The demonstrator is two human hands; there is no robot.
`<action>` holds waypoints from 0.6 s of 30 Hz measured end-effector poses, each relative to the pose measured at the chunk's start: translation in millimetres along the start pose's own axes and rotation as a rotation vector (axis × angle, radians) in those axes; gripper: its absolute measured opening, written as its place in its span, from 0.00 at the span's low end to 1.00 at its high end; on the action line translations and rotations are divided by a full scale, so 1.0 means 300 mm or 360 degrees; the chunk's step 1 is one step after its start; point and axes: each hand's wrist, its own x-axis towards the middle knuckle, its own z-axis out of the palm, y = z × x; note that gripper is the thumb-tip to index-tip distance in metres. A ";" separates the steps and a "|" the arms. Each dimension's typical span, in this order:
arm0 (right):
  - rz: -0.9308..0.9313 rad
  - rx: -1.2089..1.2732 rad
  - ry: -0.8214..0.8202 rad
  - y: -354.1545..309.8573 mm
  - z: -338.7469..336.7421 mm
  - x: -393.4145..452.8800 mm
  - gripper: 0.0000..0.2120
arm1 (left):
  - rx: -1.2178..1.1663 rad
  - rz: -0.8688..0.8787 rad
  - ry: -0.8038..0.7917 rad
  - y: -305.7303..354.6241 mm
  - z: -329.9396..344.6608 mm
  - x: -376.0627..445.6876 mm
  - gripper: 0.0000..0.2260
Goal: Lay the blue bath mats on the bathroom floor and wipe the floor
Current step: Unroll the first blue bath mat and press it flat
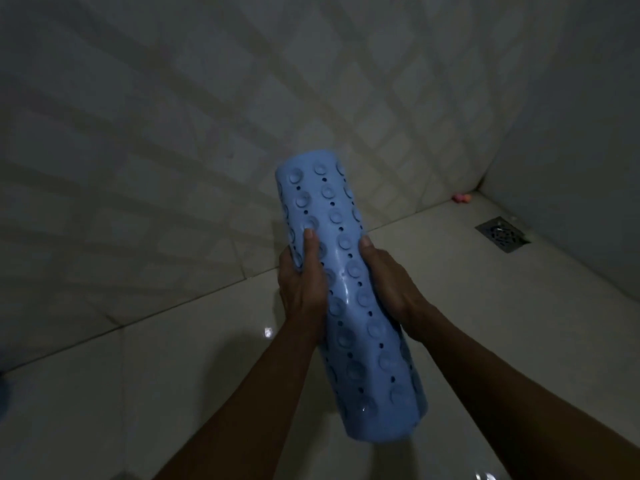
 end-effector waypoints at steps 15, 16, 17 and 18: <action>0.0095 0.0550 -0.0567 0.218 -0.361 0.345 0.37 | 0.0164 -0.0017 0.0346 -0.173 0.444 0.049 0.37; 0.0121 0.0530 -0.0584 0.226 -0.373 0.350 0.38 | 0.0186 -0.0031 0.0372 -0.180 0.459 0.039 0.38; 0.0147 0.0509 -0.0603 0.233 -0.386 0.352 0.39 | 0.0193 -0.0039 0.0397 -0.186 0.476 0.025 0.37; 0.0165 0.0491 -0.0609 0.234 -0.402 0.345 0.39 | 0.0197 -0.0054 0.0427 -0.191 0.491 0.009 0.37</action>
